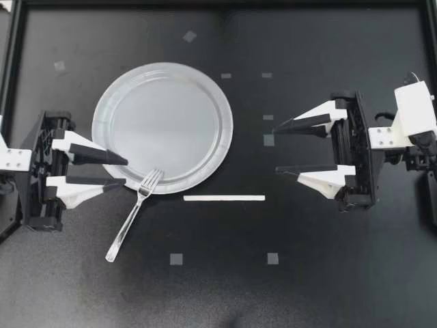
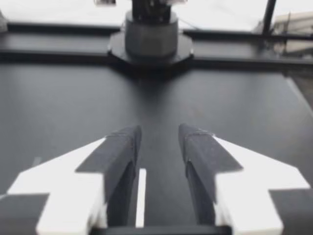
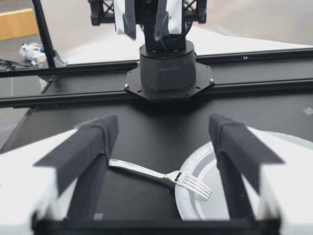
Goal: Pick up the fork and place it on the plate.
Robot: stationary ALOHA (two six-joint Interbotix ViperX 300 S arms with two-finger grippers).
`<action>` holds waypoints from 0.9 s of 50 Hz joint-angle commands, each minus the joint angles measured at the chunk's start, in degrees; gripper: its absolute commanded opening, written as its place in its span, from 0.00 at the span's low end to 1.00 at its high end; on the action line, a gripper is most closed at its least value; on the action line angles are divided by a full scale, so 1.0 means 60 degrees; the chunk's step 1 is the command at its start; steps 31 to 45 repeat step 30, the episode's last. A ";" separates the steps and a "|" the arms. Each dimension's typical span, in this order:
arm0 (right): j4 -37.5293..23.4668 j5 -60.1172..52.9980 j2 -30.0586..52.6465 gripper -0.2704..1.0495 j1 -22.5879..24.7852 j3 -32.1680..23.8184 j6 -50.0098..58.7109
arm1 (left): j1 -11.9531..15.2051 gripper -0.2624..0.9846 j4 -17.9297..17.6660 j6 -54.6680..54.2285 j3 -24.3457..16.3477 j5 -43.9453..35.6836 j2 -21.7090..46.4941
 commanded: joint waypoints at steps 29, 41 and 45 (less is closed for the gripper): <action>0.0088 -0.0103 0.0176 0.76 0.0044 -0.0161 0.0015 | 0.0029 0.55 -0.0103 -0.0015 -0.0029 0.0293 -0.0410; 0.0088 -0.0103 0.0176 0.76 0.0044 -0.0161 0.0015 | 0.0029 0.55 -0.0103 -0.0015 -0.0029 0.0293 -0.0410; 0.0088 -0.0103 0.0176 0.76 0.0044 -0.0161 0.0015 | 0.0029 0.55 -0.0103 -0.0015 -0.0029 0.0293 -0.0410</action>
